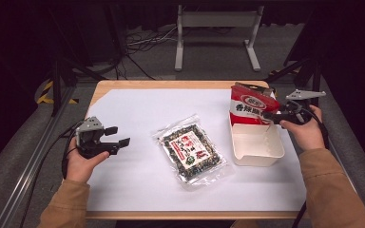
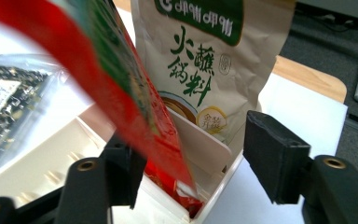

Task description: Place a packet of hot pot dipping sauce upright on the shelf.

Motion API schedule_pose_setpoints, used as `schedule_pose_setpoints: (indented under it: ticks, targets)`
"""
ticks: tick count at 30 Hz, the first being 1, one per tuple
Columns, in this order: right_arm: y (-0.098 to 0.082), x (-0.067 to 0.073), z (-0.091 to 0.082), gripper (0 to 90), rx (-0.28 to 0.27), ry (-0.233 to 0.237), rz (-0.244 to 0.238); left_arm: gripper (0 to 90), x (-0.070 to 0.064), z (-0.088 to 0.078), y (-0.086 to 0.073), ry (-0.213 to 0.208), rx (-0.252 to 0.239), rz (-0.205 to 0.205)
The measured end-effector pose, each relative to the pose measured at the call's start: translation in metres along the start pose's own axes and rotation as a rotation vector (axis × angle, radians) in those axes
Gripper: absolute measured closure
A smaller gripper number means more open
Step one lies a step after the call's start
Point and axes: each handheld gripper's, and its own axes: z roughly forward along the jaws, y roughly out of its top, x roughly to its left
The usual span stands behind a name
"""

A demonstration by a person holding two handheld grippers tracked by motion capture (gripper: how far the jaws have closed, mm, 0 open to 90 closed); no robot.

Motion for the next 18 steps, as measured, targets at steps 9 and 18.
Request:
schedule_pose_setpoints:
  ticks: [9,18]
  targets:
    - [0.000,0.017,-0.029,39.3,-0.038,-0.032,-0.030,25.2,-0.007,0.009,0.008,-0.026,0.001,0.004]
    - [0.001,0.053,-0.066,40.9,-0.041,-0.076,-0.017,23.5,-0.014,0.014,0.013,-0.040,0.016,0.020]
